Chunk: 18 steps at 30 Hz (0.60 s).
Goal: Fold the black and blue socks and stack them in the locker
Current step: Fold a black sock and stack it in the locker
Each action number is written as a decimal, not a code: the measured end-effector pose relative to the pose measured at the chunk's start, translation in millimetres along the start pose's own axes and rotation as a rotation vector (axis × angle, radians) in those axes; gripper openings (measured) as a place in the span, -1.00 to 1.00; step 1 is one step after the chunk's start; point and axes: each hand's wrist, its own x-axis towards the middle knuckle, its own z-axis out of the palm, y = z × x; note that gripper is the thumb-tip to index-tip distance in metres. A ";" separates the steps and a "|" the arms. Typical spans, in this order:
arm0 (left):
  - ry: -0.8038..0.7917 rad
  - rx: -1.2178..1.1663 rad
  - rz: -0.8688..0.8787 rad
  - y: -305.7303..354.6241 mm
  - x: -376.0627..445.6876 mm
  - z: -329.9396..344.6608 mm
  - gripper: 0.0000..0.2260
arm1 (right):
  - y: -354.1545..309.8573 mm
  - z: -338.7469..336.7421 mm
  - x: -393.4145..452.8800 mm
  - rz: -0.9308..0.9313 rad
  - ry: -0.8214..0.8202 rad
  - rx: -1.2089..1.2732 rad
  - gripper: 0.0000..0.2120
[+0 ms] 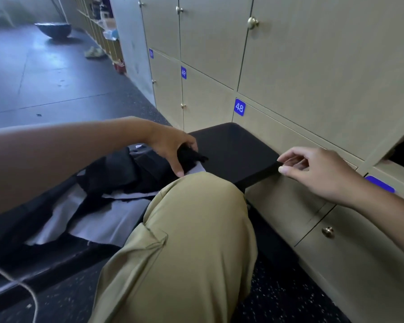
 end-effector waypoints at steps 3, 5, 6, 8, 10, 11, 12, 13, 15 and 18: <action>0.134 0.071 0.026 0.7 -1.9 11.0 -0.41 | -0.2 3.5 2.2 -0.007 -0.015 0.007 -0.93; 0.192 0.076 0.040 1.7 -2.1 14.5 -0.47 | 0.6 4.6 3.2 -0.012 -0.016 0.008 -0.93; 0.209 0.076 0.040 1.9 -2.4 15.2 -0.50 | 0.9 4.9 3.7 -0.012 -0.015 0.008 -0.93; 0.229 0.074 0.033 1.8 -3.7 15.1 -0.57 | 1.8 4.9 4.0 -0.010 -0.016 0.006 -0.93; 0.259 0.054 0.020 1.0 -5.6 14.1 -0.63 | 2.5 4.6 4.1 -0.006 -0.019 0.005 -0.93; 0.281 0.033 0.009 0.4 -6.8 13.4 -0.65 | 3.0 4.3 3.9 -0.005 -0.020 0.005 -0.93; 0.305 0.010 -0.006 -0.3 -7.7 12.7 -0.66 | 3.4 4.1 3.8 -0.004 -0.020 0.005 -0.92; 0.325 -0.011 -0.023 -1.7 -8.5 12.1 -0.65 | 3.6 3.5 3.5 -0.002 -0.020 0.007 -0.92; 0.342 -0.006 -0.076 -4.1 -10.5 12.1 -0.60 | 3.3 2.5 2.5 0.002 -0.021 0.009 -0.92; 0.323 0.091 -0.181 -6.9 -15.4 16.0 -0.50 | 3.2 1.7 1.3 0.006 -0.020 0.006 -0.92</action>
